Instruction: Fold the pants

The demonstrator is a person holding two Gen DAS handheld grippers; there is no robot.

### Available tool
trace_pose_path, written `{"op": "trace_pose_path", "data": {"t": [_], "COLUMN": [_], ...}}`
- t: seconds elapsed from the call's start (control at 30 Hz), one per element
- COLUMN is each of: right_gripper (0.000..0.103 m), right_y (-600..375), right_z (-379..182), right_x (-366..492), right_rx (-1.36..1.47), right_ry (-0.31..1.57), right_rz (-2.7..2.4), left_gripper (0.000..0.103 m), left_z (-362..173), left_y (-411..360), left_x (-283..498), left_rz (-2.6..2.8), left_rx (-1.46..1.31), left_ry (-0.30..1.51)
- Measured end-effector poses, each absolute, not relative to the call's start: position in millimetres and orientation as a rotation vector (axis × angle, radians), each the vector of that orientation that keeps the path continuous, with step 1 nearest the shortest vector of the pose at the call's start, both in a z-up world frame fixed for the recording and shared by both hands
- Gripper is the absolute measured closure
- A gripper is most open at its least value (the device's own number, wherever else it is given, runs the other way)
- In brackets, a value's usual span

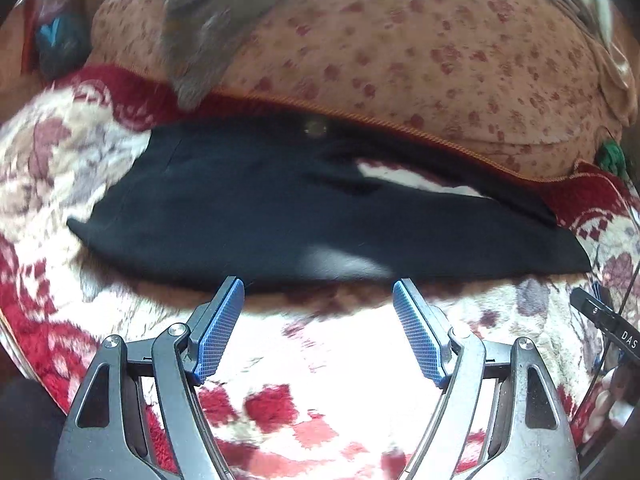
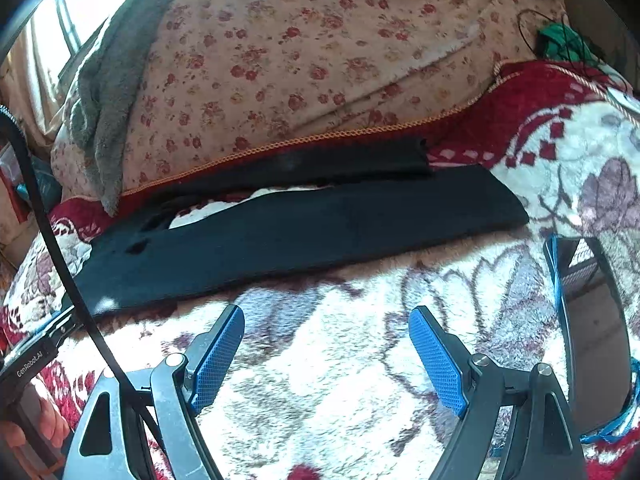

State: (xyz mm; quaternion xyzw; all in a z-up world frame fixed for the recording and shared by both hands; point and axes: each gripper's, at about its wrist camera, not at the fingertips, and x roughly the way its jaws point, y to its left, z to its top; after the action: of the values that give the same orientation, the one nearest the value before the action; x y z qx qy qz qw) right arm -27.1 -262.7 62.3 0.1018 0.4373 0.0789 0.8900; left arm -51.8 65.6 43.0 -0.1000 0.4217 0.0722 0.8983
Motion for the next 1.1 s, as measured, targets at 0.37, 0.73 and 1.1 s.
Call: {"op": "trace_pose_path", "data": {"t": [0.37, 0.73, 1.1], "right_gripper": [0.019, 0.019, 0.049], "right_y": [-284.9, -293.6, -324.3], "right_z": [40.8, 33.1, 22.9], "right_x": [-4.0, 28.8, 65.4], "right_rx": [0.352, 0.448, 0.574], "right_ry": [0.929, 0.892, 0.871], "right_rz": [0.208, 0.228, 0.183], "left_gripper": [0.025, 0.024, 0.025], "left_z": [18.5, 17.6, 18.8], "left_y": [121.6, 124.4, 161.2], "left_x": [-55.7, -27.3, 9.7], "left_rz": [0.231, 0.251, 0.268], "left_rx": [-0.406, -0.409, -0.530], "left_ry": [0.915, 0.895, 0.884]}}
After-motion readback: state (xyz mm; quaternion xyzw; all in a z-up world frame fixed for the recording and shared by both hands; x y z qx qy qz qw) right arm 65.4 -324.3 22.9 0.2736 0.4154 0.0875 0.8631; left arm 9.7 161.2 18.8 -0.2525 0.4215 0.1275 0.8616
